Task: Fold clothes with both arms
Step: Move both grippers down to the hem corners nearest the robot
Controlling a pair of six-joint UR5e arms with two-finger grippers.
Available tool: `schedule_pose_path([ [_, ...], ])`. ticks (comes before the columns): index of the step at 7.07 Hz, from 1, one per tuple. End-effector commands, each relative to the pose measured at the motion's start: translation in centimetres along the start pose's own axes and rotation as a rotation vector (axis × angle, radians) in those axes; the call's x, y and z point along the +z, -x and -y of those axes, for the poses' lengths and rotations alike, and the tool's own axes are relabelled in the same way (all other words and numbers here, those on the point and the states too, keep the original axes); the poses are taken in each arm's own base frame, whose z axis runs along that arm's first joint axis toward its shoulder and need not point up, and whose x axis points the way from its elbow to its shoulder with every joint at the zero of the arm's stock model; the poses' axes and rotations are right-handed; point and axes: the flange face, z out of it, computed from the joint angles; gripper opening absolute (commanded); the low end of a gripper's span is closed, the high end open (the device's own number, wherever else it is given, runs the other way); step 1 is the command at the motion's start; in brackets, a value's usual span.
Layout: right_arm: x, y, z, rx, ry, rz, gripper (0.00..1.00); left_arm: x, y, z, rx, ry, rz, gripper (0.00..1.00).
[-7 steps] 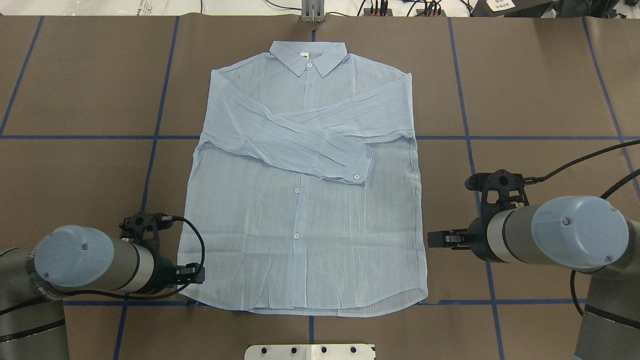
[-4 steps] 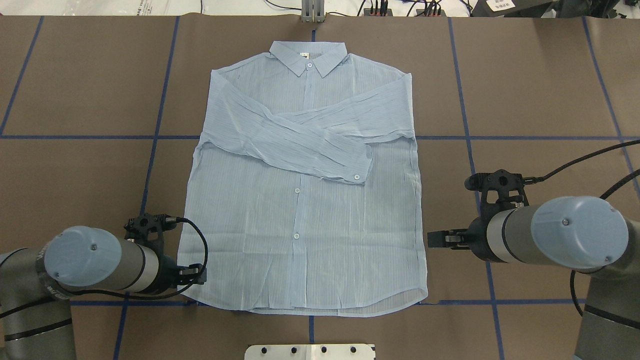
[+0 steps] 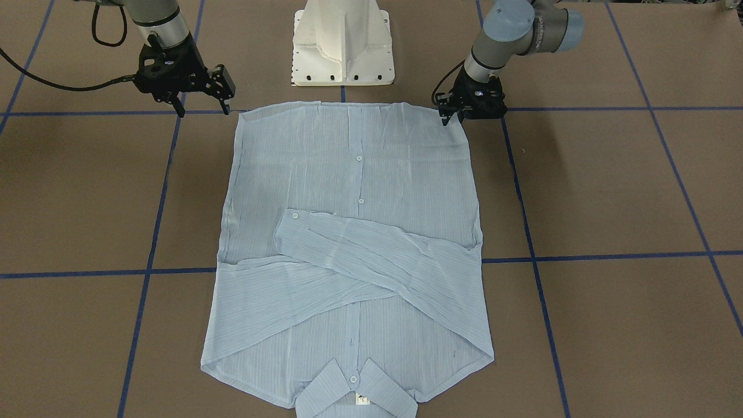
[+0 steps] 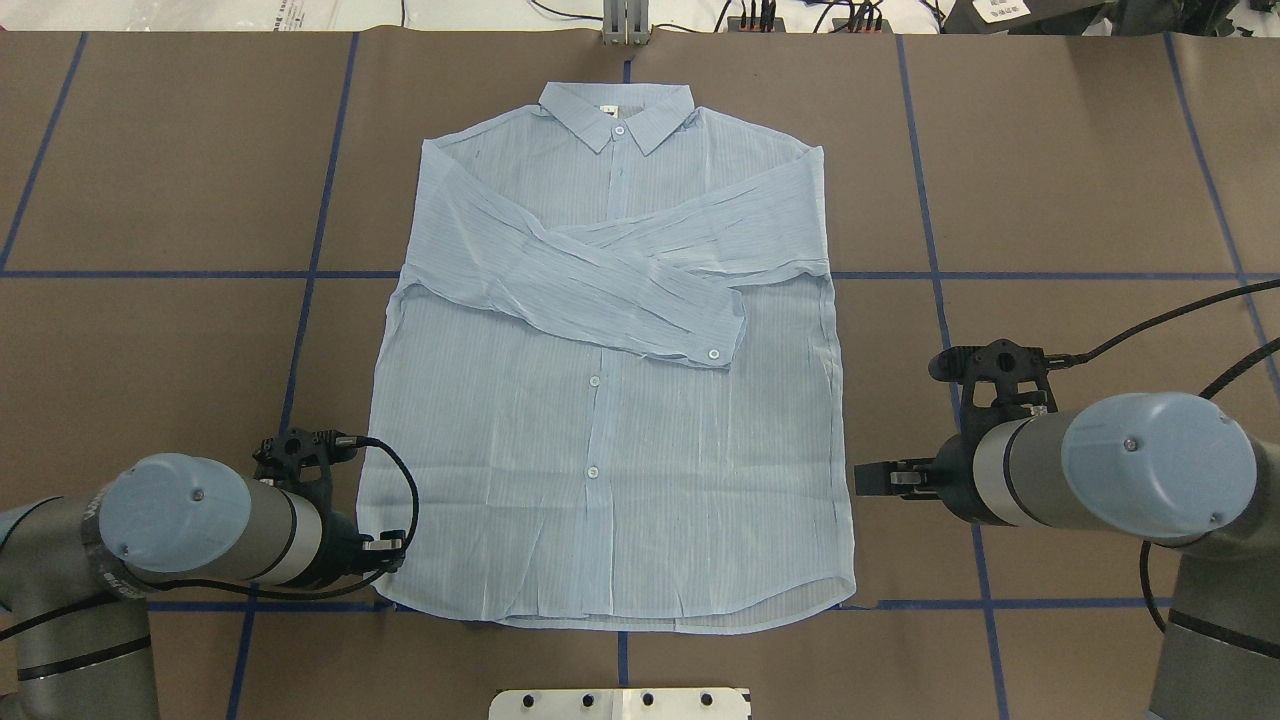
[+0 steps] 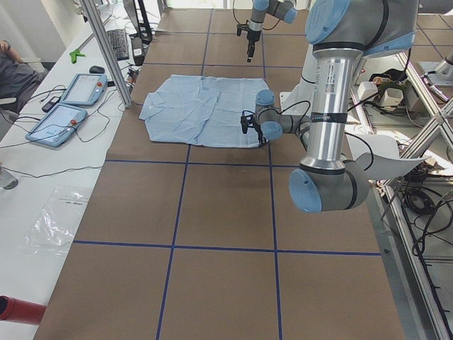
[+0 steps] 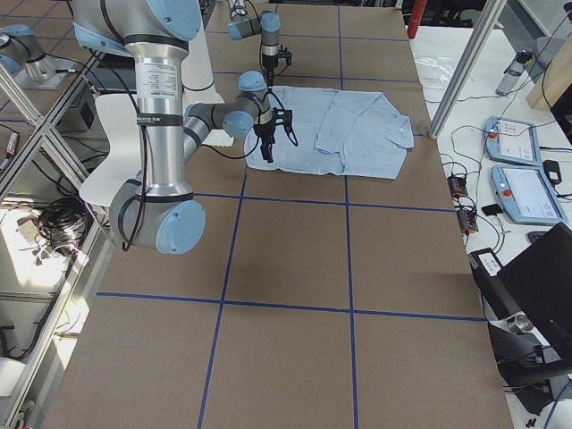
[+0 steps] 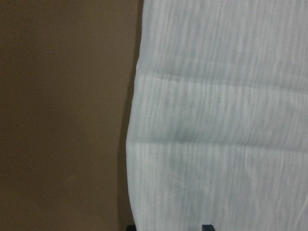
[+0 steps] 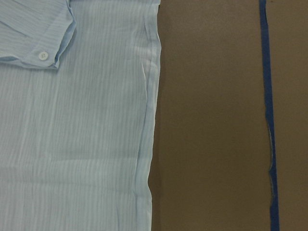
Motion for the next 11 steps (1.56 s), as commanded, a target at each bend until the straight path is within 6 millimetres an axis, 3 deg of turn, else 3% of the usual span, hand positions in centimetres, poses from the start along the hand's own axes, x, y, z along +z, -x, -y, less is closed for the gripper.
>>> schedule_pose_path([
  [1, 0.1, -0.1, -0.2, -0.004, 0.001, 0.011, 1.0, -0.3, 0.0, 0.0, 0.0, -0.001, -0.004, 0.0],
  [3, 1.2, -6.0, -1.8, -0.014, -0.022, 0.094, 1.0, -0.7, -0.4, 0.1, 0.0, -0.005, -0.015, 0.0],
  [4, 1.9, -7.0, -2.7, 0.011, -0.01, 0.088, 1.0, -1.0, -0.6, 0.0, 0.002, -0.005, -0.022, 0.0],
  [6, 4.0, -4.4, -6.8, 0.06, -0.079, 0.074, 0.99, -2.0, -1.1, -0.2, 0.008, -0.008, -0.046, 0.0],
  [11, 8.6, -0.1, -9.3, 0.02, -0.133, 0.075, 0.73, -3.9, -1.8, -0.1, 0.013, -0.051, -0.078, 0.0],
])
